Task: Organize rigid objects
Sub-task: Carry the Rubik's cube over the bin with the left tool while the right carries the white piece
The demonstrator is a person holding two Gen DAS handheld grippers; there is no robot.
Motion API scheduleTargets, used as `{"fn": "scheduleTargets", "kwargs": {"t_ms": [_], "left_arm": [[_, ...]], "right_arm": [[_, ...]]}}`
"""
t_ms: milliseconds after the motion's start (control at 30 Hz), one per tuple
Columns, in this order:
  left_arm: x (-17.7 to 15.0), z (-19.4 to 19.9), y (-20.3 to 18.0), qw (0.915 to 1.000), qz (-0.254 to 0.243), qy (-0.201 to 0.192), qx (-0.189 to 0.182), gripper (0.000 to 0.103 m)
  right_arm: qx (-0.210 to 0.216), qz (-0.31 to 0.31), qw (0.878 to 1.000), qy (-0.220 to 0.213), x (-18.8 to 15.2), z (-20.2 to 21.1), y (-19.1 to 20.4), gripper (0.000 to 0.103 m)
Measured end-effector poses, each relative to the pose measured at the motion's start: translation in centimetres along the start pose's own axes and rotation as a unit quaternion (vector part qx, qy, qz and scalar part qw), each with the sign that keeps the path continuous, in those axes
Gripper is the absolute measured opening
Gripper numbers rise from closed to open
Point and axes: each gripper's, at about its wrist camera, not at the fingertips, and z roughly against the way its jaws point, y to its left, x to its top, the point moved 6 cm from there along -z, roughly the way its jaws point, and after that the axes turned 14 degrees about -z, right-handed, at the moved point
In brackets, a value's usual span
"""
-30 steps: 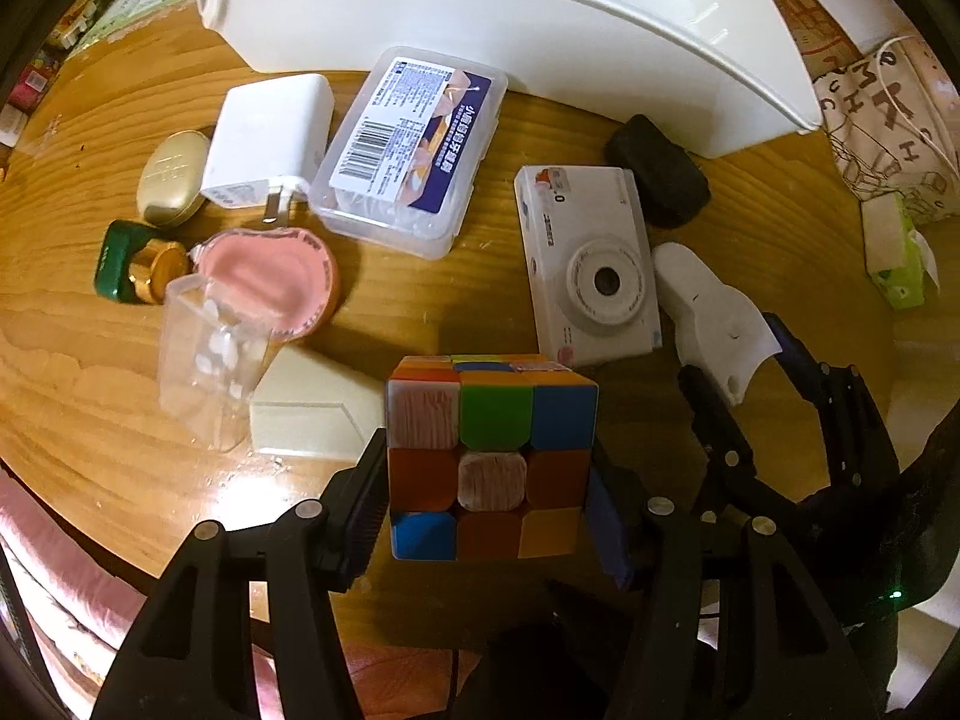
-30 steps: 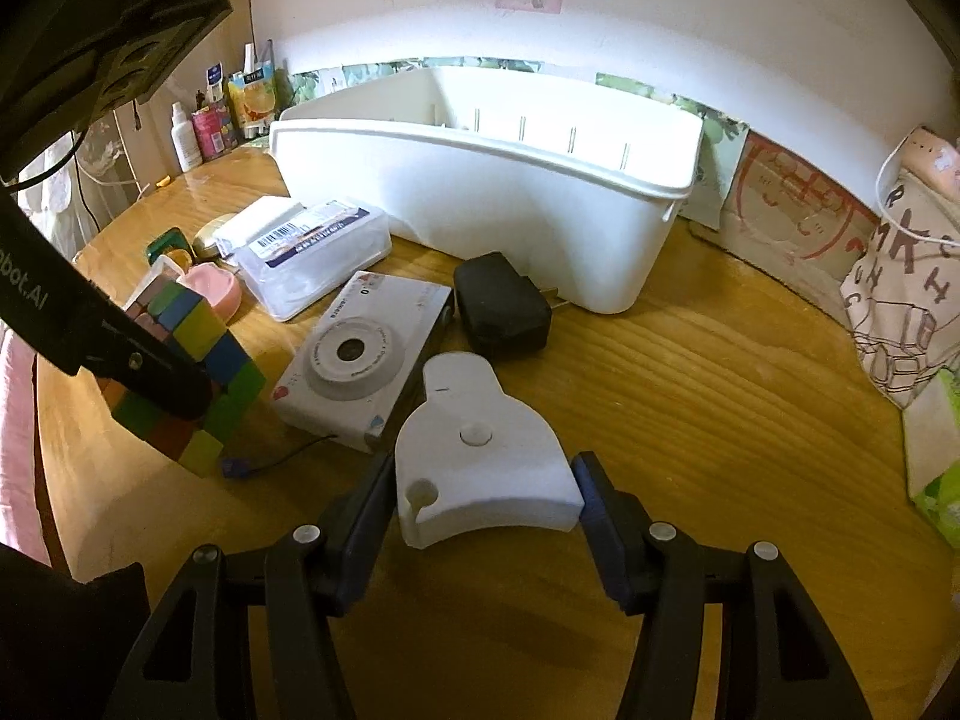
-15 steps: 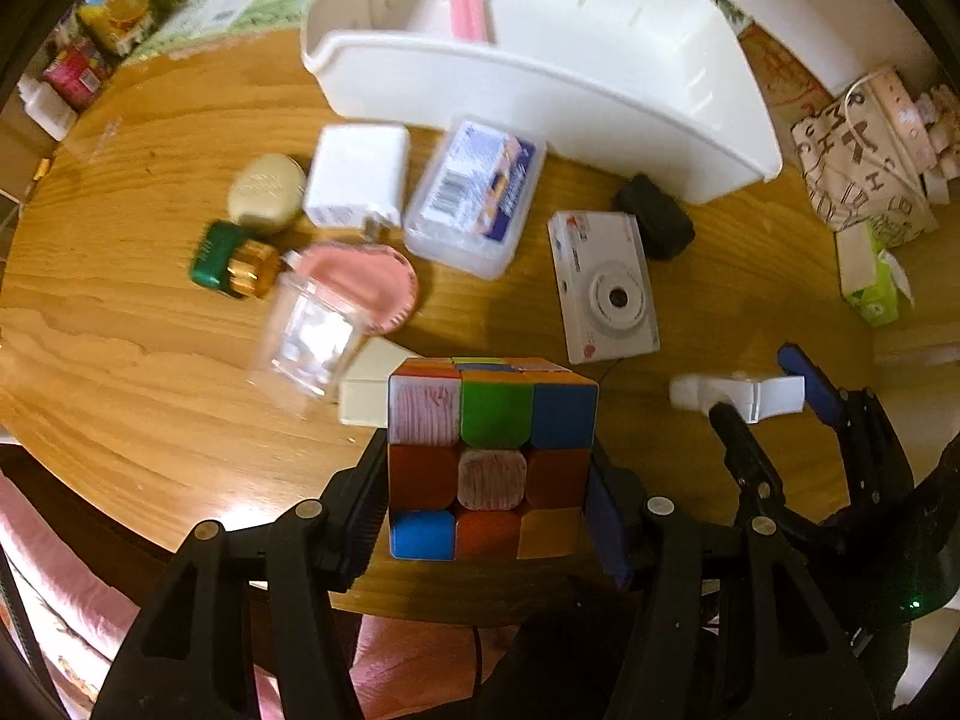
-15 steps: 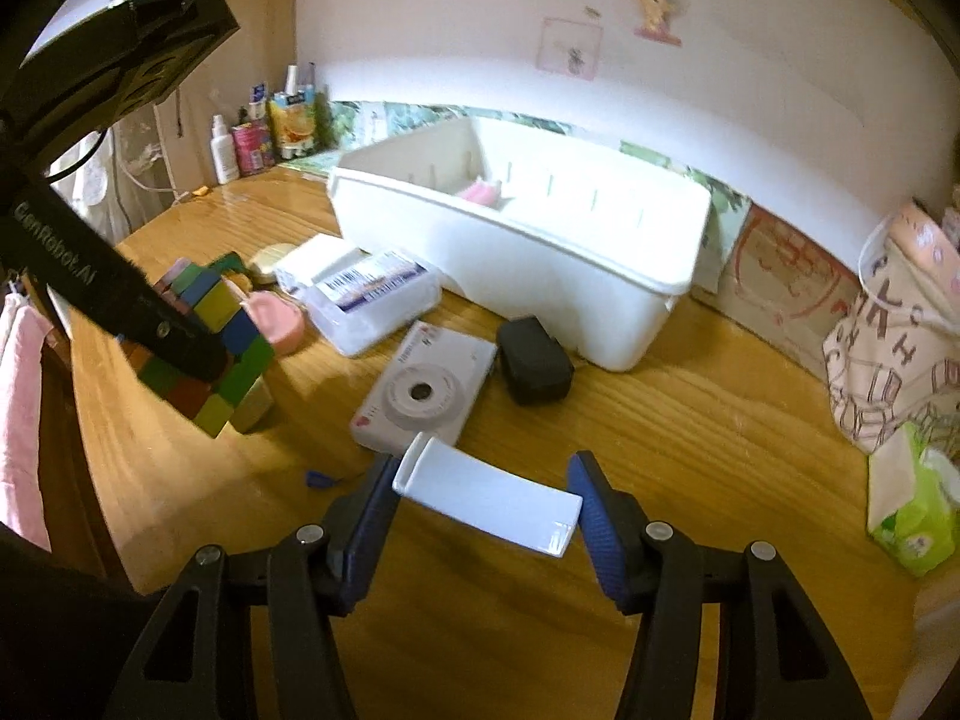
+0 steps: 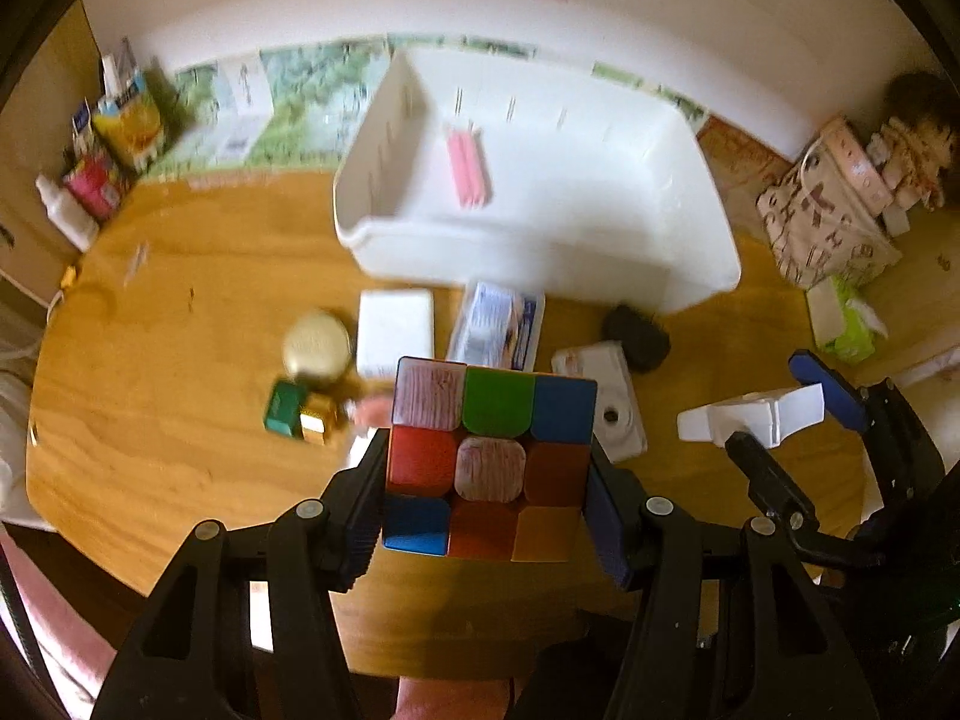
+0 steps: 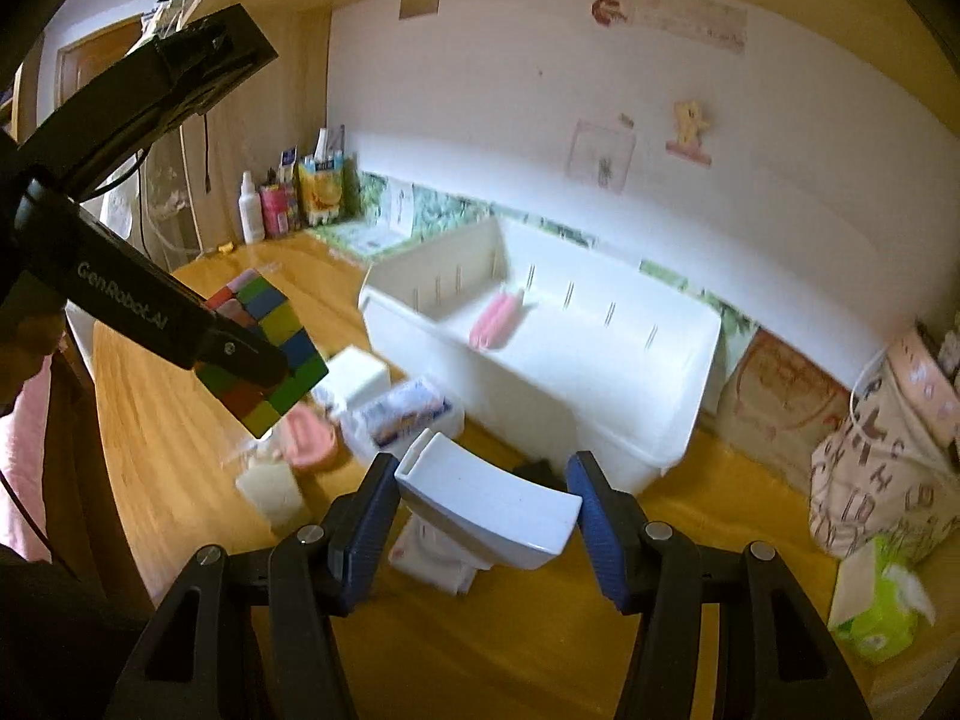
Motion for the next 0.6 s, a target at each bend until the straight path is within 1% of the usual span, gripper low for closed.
{"fn": "scheduleTargets", "kwargs": {"t_ms": [233, 367, 600], "left_arm": [[2.9, -0.3, 2.1, 0.9992, -0.011, -0.038, -0.001, 0.061], [4.3, -0.5, 3.0, 0.9976, -0.022, -0.066, 0.004, 0.061], [6.9, -1.3, 3.8, 0.9905, -0.047, -0.129, -0.006, 0.061]], "right_arm": [[0.002, -0.009, 0.999, -0.031, 3.4, -0.9, 0.3, 0.058], [-0.008, -0.022, 0.999, -0.049, 5.0, -1.9, -0.1, 0.058], [-0.032, -0.061, 0.995, -0.076, 6.9, -3.3, -1.7, 0.058]]}}
